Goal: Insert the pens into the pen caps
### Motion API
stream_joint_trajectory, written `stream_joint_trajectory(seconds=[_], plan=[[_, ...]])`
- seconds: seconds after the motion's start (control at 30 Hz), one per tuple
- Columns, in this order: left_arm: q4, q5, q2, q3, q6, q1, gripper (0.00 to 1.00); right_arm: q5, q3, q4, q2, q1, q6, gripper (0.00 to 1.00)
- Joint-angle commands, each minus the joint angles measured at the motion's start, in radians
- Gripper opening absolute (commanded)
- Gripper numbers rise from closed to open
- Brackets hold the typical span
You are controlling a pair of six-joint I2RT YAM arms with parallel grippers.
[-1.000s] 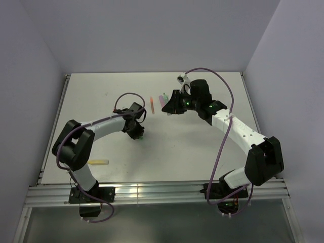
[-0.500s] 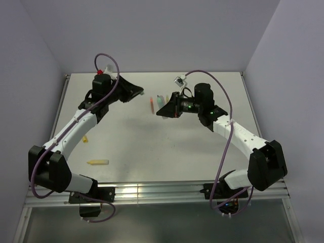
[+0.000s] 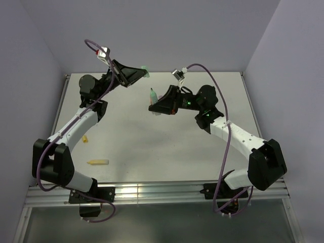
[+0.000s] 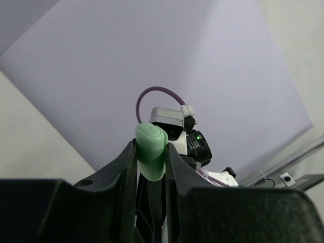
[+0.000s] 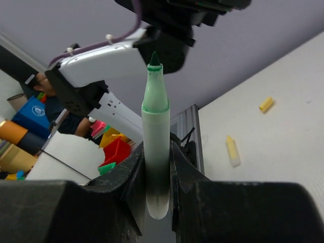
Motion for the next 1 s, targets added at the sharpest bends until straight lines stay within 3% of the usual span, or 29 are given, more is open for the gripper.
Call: stream_joint_trajectory(seconds=[0.0, 0.4, 0.97], plan=[[0.348, 0.083, 0.034, -0.013, -0.15, 0.001, 0.0, -0.038, 0.053, 0.188, 0.027, 0.01, 0.107, 0.0], [0.488, 0.128, 0.056, -0.029, -0.202, -0.019, 0.0, -0.042, 0.09, 0.208, 0.059, 0.01, 0.124, 0.0], [0.44, 0.142, 0.062, -0.035, -0.148, -0.084, 0.0, -0.042, 0.082, 0.214, 0.039, 0.001, 0.13, 0.0]])
